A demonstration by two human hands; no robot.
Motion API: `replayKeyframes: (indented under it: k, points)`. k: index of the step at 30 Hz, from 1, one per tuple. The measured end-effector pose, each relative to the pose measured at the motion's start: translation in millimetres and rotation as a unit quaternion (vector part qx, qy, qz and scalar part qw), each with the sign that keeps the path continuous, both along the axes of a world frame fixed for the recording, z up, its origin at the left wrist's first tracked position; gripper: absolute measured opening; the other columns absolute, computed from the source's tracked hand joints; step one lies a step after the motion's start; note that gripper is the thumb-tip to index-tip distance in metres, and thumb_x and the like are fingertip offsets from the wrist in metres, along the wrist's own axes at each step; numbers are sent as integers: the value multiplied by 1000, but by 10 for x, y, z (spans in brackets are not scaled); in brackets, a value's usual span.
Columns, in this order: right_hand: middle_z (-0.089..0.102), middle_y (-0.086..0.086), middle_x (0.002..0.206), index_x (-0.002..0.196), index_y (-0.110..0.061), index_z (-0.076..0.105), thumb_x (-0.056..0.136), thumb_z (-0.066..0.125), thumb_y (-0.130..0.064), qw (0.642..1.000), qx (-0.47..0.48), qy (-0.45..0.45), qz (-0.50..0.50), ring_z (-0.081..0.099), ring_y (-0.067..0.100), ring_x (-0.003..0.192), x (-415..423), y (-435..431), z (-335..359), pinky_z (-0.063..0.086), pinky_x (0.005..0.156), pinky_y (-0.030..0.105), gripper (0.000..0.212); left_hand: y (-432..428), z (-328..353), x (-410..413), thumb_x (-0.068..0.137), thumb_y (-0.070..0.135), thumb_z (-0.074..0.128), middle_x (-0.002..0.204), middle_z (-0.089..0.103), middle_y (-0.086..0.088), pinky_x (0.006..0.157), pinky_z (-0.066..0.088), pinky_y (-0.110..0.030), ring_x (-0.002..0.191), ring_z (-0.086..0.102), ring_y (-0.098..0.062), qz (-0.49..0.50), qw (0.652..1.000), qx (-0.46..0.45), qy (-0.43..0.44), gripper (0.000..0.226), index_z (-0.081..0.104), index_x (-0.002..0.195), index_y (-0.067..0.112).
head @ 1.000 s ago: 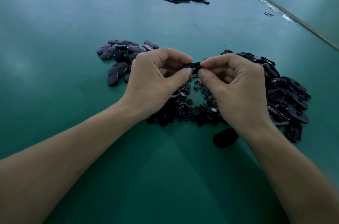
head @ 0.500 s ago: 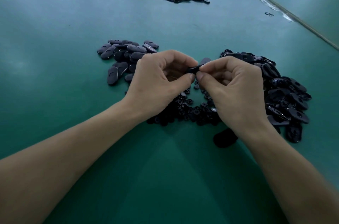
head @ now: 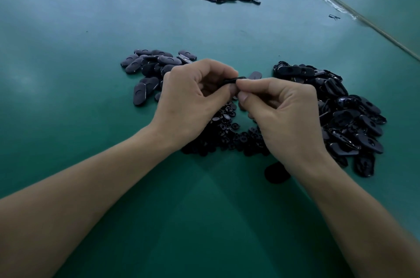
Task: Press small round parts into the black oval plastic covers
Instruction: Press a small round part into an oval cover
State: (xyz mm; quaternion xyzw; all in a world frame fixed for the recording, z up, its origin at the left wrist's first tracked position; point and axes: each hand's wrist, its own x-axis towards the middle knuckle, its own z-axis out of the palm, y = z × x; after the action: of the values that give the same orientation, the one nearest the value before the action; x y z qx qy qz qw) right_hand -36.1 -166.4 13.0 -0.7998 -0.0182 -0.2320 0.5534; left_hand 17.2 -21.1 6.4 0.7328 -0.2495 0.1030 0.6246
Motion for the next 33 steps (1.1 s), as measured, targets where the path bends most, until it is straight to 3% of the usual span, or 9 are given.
replayKeyframes:
  k: [7, 11, 19, 24, 33]
  points:
    - [69, -11, 93, 102, -36, 70, 86, 74, -16, 997, -77, -5, -21, 68, 7, 83, -1, -82, 27, 54, 71, 25, 26, 0, -12, -4, 82, 2, 77, 83, 76, 4, 76, 59, -25, 78, 73, -11, -23, 1000, 0, 13, 28, 70, 93, 27]
    - [74, -14, 87, 95, -32, 72, 86, 74, -8, 999, -54, -1, 3, 71, 3, 84, 10, -114, 35, 57, 80, 25, 26, 16, -5, -4, 81, 0, 77, 80, 75, 8, 73, 57, -20, 74, 70, -4, -46, 999, -2, 29, 31, 69, 95, 27]
    - [75, -13, 79, 85, -30, 73, 84, 79, -14, 999, -41, 6, 17, 72, 5, 74, -2, -182, 72, 57, 73, 21, 17, 32, -13, 3, 79, 3, 80, 83, 77, 5, 74, 58, -22, 77, 73, -8, -56, 996, -25, 65, 31, 69, 98, 25]
    - [75, -8, 77, 83, -27, 74, 82, 79, -12, 999, -35, 19, 12, 71, 8, 72, -10, -177, 76, 58, 73, 26, 16, 30, -6, 4, 77, 2, 82, 84, 78, 0, 76, 60, -26, 78, 74, -12, -49, 997, -18, 65, 27, 72, 92, 22]
    - [73, -11, 72, 80, -27, 72, 83, 77, -13, 997, -71, 30, -11, 68, 3, 66, -9, -152, 81, 54, 67, 20, 15, 18, 10, -2, 77, -4, 82, 77, 77, 0, 67, 58, -19, 68, 74, -10, -49, 996, -16, 75, 27, 72, 84, 21]
